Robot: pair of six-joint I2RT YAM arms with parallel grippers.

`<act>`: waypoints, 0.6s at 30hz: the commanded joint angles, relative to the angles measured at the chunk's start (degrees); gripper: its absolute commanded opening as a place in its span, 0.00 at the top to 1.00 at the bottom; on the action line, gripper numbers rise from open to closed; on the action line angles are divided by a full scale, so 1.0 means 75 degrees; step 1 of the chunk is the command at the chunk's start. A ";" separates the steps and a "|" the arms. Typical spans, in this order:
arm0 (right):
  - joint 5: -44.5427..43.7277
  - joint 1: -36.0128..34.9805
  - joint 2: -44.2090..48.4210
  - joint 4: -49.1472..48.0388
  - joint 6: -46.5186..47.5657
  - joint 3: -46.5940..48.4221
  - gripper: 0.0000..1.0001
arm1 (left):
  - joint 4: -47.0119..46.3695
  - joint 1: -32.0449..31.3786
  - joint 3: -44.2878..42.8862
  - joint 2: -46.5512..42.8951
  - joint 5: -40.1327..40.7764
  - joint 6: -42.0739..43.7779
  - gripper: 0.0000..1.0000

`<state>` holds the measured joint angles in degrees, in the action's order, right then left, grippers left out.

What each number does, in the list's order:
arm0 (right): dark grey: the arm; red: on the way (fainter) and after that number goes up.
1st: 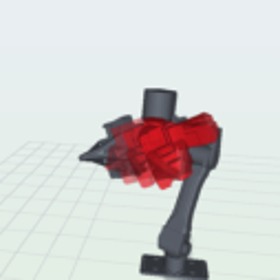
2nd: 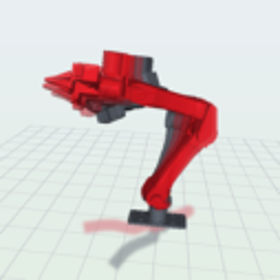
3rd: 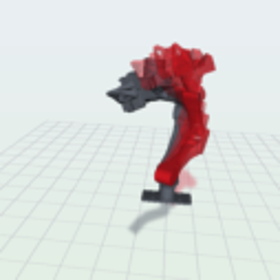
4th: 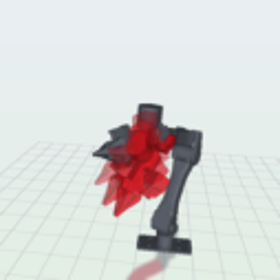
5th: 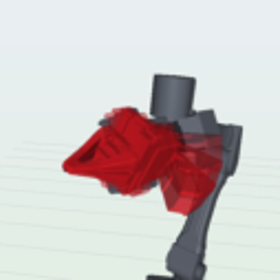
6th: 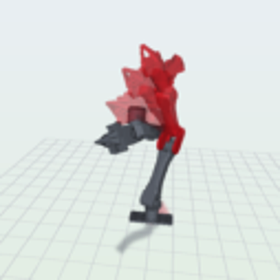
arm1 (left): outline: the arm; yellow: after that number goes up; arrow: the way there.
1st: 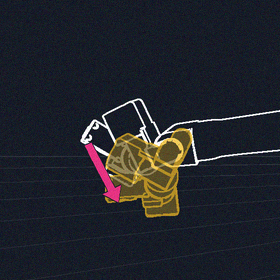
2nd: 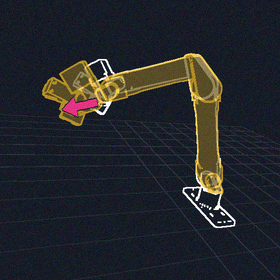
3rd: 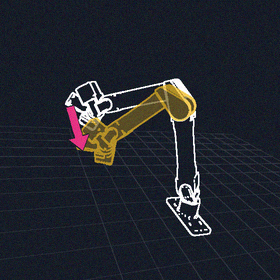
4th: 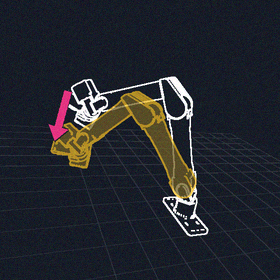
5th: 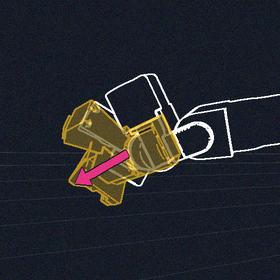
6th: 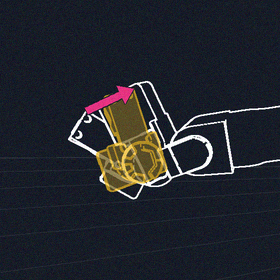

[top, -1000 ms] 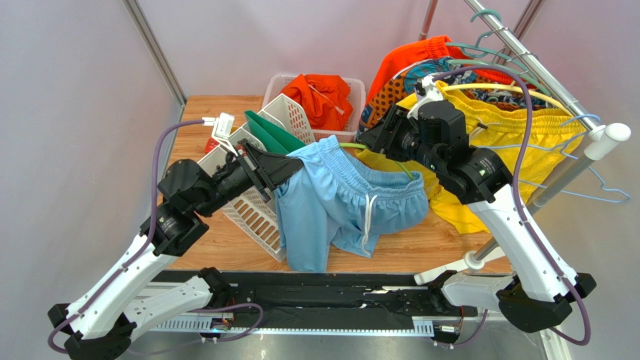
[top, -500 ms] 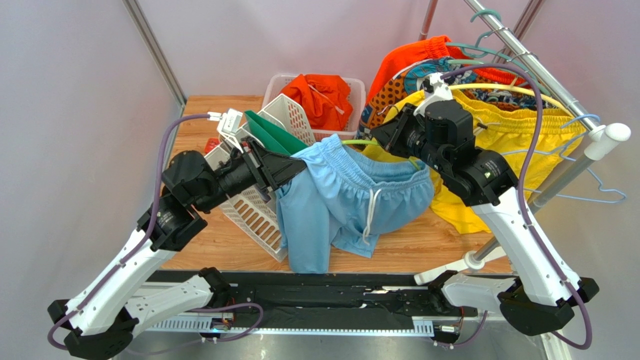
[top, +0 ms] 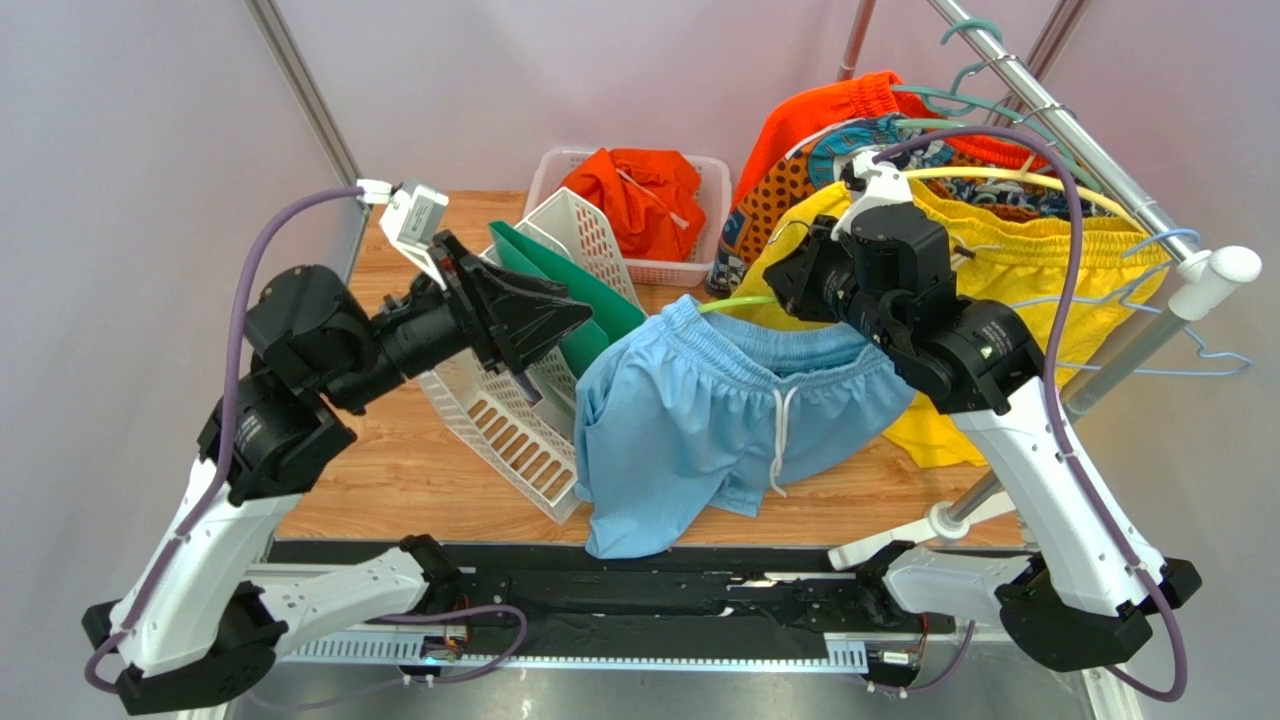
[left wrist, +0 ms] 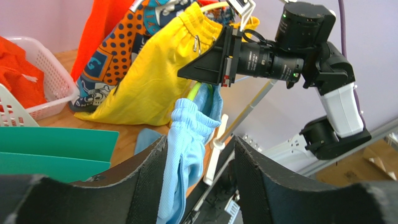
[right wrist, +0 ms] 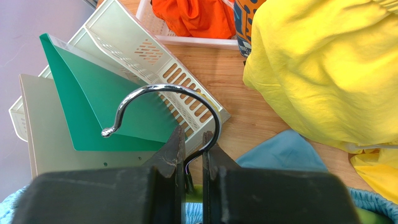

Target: Remove the shorts from the hanger

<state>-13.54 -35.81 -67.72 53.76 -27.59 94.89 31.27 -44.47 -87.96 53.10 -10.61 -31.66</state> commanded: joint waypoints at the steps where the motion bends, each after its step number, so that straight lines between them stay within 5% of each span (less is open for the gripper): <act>1: 0.0000 -0.0018 0.0100 -0.0464 0.0070 0.0391 1.00 | 0.0542 0.0035 -0.0751 0.0945 -0.0914 0.0425 0.42; 9: 0.0176 -0.0030 0.0182 -0.0441 0.0047 0.0262 1.00 | 0.1350 0.0035 -0.2192 0.2528 -0.1796 0.0366 0.40; 18: 0.0411 -0.0030 0.0194 -0.0453 -0.0036 0.0098 1.00 | 0.1409 0.0035 -0.2288 0.2974 -0.1889 0.0237 0.44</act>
<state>-11.90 -35.81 -67.75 54.00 -27.35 94.85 42.00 -44.45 -102.21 75.79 -22.74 -29.87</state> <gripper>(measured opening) 0.074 0.577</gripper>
